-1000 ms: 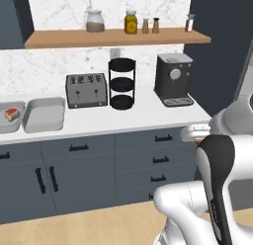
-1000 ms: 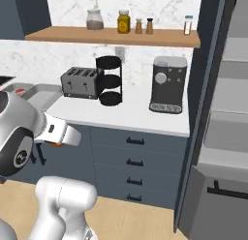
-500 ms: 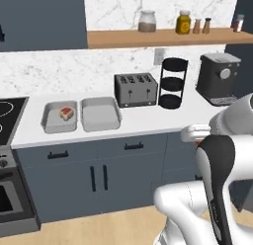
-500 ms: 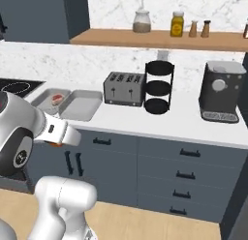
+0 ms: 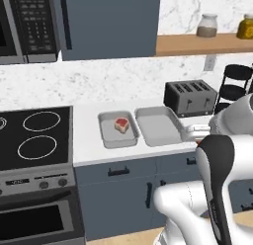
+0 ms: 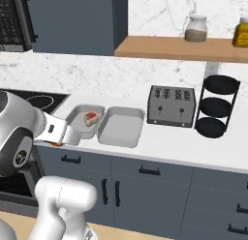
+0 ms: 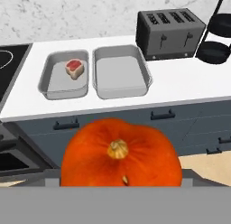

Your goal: Place one squash and one steak in each tupperware on the nearby counter, to pack two identical lunches.

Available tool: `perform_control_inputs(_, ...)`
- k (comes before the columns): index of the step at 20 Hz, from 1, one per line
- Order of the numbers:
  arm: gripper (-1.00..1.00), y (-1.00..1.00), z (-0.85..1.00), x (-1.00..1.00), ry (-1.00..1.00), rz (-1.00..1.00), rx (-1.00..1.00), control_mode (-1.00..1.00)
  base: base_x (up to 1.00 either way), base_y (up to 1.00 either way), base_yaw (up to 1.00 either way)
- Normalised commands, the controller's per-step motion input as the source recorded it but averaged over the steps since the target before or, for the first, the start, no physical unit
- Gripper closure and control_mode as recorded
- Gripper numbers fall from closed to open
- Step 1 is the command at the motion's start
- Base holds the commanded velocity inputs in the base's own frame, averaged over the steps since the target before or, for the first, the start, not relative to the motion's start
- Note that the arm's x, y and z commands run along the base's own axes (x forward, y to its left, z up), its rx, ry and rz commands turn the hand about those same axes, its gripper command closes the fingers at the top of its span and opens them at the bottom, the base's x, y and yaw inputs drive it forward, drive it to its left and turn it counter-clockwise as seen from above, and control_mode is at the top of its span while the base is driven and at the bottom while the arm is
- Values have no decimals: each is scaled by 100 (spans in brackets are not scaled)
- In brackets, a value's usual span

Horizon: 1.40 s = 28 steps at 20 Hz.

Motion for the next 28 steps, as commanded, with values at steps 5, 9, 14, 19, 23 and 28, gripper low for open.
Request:
perform_control_inputs(5, 100, 0, 0, 0, 0, 0, 0, 100, 58, 56, 2)
perform_control_inputs(9, 100, 0, 0, 0, 0, 0, 0, 100, 48, 0, 0)
perform_control_inputs(14, 100, 0, 0, 0, 0, 0, 0, 100, 50, 29, 0)
perform_control_inputs(19, 100, 0, 0, 0, 0, 0, 0, 100, 28, 72, 0)
perform_control_inputs(23, 100, 0, 0, 0, 0, 0, 0, 100, 41, 25, 1)
perform_control_inputs(28, 100, 0, 0, 0, 0, 0, 0, 100, 45, -6, 2)
